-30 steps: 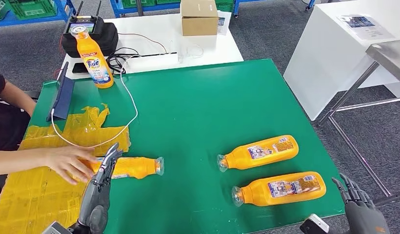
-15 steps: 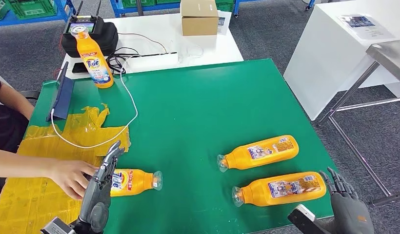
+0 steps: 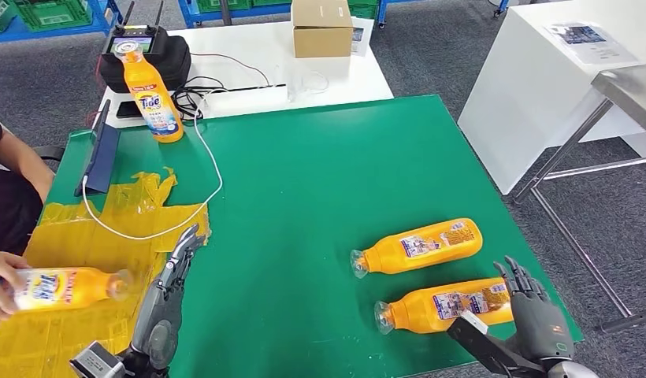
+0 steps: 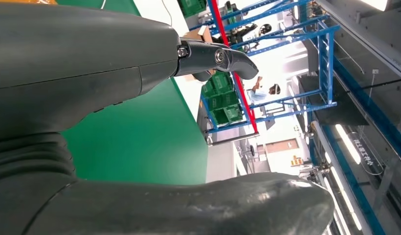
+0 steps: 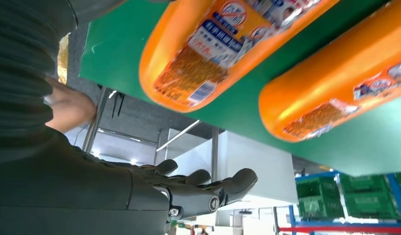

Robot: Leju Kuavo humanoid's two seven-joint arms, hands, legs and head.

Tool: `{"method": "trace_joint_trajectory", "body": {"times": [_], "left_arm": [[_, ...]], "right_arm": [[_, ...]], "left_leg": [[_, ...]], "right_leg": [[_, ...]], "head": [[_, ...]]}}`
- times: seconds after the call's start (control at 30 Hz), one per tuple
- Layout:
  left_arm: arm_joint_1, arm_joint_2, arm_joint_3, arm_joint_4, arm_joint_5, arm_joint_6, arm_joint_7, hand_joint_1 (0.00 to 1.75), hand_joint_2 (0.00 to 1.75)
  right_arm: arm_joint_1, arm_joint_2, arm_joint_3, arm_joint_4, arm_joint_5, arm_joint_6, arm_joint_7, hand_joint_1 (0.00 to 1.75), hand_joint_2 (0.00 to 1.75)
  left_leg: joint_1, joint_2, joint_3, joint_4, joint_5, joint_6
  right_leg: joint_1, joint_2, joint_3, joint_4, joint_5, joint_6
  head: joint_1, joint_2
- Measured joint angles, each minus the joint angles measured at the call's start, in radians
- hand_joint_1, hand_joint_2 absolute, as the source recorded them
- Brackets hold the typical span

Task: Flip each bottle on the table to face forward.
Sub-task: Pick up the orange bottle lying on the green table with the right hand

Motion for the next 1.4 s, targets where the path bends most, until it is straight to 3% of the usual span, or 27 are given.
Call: {"method": "trace_joint_trajectory", "body": {"times": [0.53,1.0,1.2,1.4], "left_arm": [[-0.044,0.000,0.000,0.043,0.018,-0.021,0.003,0.00,0.00],[-0.078,0.000,-0.013,0.084,0.034,-0.029,0.005,0.00,0.00],[-0.081,0.000,-0.019,0.087,0.045,-0.031,0.009,0.00,0.00],[-0.081,0.000,-0.024,0.087,0.053,-0.042,0.010,0.00,0.00]], "right_arm": [[0.043,-0.268,0.228,0.103,-0.201,0.004,0.219,0.00,1.75],[0.063,-0.466,0.380,0.127,-0.249,-0.018,0.363,0.00,1.75],[0.007,-0.531,0.473,0.156,-0.225,-0.035,0.434,0.00,1.75],[-0.061,-0.551,0.535,0.206,-0.166,-0.032,0.464,0.00,1.75]], "left_leg": [[0.000,0.000,0.000,0.000,0.000,0.000],[0.000,0.001,0.002,0.000,0.000,0.000],[0.000,0.001,0.003,0.000,0.000,0.000],[0.000,0.000,0.004,0.000,0.000,0.001]], "right_leg": [[0.000,0.000,0.000,0.000,0.000,0.000],[0.000,0.000,0.002,0.000,0.000,0.000],[0.000,0.000,0.002,0.000,0.000,0.000],[0.000,0.000,0.002,0.000,0.000,0.000]], "head": [[0.000,0.000],[0.000,0.000],[0.000,0.000],[0.000,0.000]]}}
